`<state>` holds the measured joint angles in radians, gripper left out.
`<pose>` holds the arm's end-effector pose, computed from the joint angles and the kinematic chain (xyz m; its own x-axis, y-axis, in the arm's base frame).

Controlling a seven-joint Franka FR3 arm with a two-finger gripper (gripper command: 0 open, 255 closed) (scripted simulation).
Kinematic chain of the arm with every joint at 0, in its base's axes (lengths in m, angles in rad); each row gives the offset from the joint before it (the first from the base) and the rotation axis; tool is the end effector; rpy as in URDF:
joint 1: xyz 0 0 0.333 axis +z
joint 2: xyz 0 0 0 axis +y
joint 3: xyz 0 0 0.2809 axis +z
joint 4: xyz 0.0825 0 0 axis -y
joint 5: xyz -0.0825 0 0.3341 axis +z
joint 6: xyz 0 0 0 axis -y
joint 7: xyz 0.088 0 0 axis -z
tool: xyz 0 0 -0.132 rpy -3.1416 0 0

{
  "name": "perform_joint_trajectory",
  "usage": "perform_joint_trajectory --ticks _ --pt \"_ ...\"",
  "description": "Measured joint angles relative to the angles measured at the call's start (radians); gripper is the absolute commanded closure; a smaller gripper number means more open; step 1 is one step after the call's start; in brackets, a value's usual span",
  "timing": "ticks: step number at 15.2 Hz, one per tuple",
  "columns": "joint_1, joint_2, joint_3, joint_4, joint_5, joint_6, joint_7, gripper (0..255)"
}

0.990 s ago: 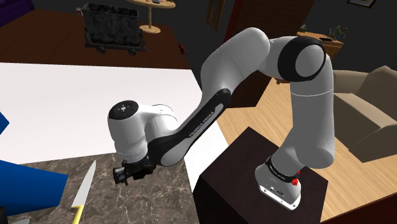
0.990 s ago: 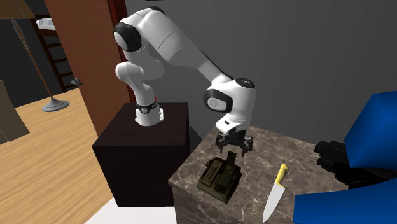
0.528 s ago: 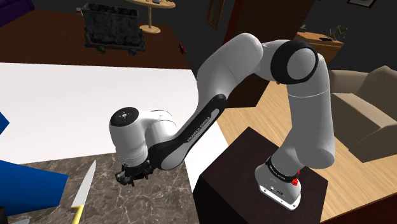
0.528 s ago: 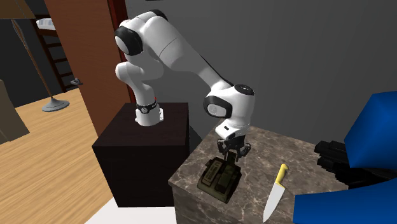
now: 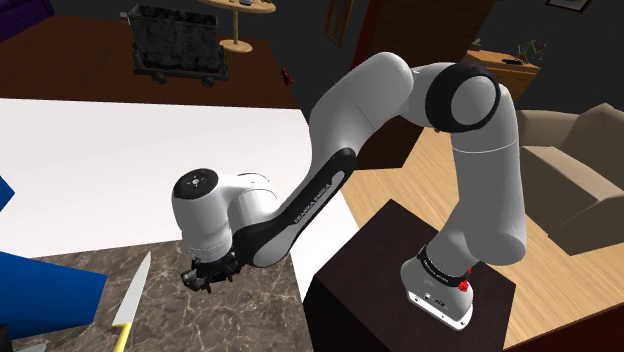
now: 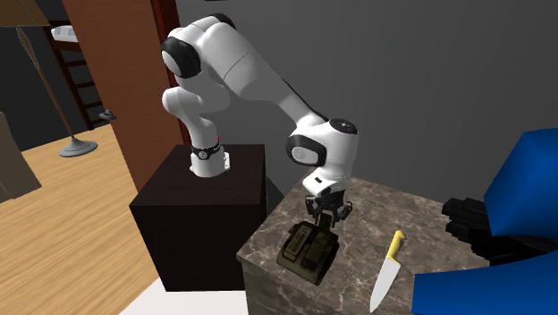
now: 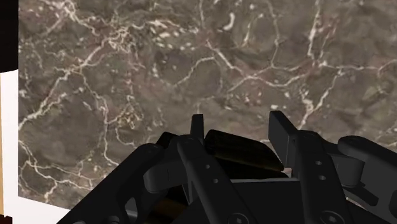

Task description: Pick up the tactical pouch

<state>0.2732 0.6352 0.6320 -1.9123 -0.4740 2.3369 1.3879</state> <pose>0.3668 0.4338 0.1929 0.9743 -0.2208 -0.0454 -0.2196 -0.9751 0.0317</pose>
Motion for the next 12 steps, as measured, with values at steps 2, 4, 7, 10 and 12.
perform_joint_trajectory --ticks 2,4,7,10,12 --pt "-0.004 -0.01 0.007 0.001 0.008 -0.011 -0.004 255" --pt "-0.012 -0.028 0.018 -0.002 0.02 -0.024 -0.01 255" --pt "-0.028 -0.058 0.037 -0.004 0.043 -0.051 -0.025 255" --pt "-0.041 -0.083 0.053 0.003 0.064 -0.078 -0.039 255" --pt "-0.047 -0.101 0.065 0.001 0.077 -0.093 -0.043 255"
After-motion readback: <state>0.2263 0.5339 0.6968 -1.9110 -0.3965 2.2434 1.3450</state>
